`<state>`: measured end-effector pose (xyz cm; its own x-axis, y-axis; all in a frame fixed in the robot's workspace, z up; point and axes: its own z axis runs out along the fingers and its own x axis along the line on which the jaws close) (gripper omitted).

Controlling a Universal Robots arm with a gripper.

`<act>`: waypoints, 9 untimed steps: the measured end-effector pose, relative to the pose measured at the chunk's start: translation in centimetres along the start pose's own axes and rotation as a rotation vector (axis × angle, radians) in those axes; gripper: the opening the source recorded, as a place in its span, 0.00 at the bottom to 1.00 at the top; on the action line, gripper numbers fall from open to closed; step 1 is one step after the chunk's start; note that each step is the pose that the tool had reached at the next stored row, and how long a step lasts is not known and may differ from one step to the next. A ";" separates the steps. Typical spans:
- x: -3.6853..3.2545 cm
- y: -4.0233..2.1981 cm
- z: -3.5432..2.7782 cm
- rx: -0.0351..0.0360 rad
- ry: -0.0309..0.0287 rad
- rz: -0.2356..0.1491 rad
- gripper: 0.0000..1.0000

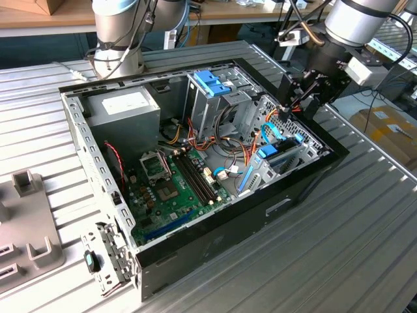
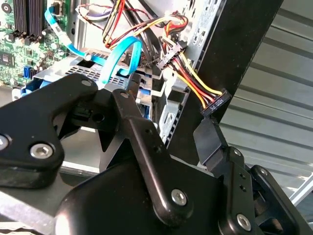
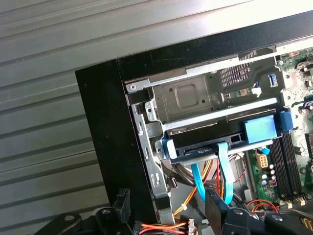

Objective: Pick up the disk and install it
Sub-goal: 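Insert the second disk wire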

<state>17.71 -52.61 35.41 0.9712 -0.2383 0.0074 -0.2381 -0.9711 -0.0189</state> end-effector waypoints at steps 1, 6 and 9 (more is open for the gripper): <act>0.00 0.00 0.00 0.0000 0.0000 0.000 0.71; -0.01 -0.03 0.00 0.0000 0.0000 0.000 0.57; -0.01 -0.05 0.00 -0.0001 0.0001 0.000 0.45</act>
<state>17.71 -52.56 35.41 0.9712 -0.2383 0.0075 -0.2381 -0.9710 -0.0188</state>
